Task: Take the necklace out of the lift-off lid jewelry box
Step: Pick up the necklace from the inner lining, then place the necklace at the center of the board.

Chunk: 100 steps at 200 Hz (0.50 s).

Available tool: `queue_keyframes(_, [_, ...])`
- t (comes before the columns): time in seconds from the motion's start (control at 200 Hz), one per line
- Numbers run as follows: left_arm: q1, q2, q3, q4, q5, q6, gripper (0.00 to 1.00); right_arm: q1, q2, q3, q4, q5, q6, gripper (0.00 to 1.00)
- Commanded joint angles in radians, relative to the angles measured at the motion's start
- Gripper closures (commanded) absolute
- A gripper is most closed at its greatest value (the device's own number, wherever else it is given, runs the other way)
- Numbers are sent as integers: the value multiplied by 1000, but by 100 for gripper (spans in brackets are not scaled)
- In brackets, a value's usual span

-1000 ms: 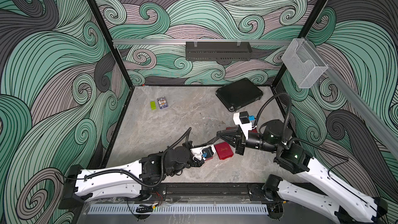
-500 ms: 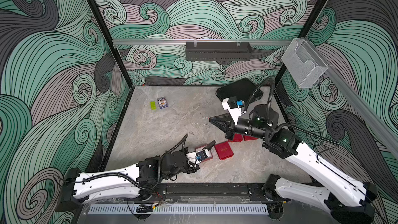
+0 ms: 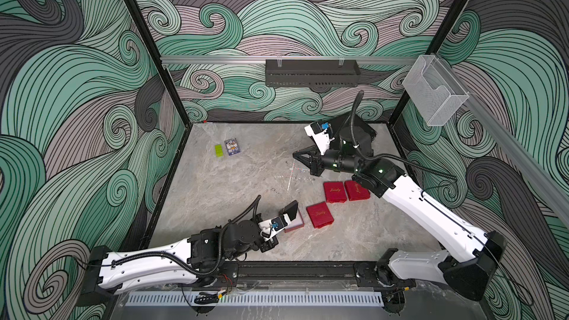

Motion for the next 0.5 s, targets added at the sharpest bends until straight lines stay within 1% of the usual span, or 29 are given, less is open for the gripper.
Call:
queue_keyframes(0.0, [-9,21,-9,6,90,-20,100,-29,8,75,17,-29,17,100])
queue_keyframes(0.18, [-9,102,24,-37,135,-46,100,-53,53,162,-27,-75,10,100])
queue_keyframes(0.29, [-9,137,54,-75,140,-66,100,-56,73,177,-35,-86,8,100])
queue_keyframes(0.37, [-9,138,60,-80,136,-82,100,-61,89,180,-49,-87,5,100])
queue_keyframes(0.415, [-9,132,67,-87,107,-110,100,-65,99,180,-55,-86,2,100])
queue_keyframes(0.495, [-9,105,87,-116,-33,-226,100,-69,111,174,-111,-73,-11,100])
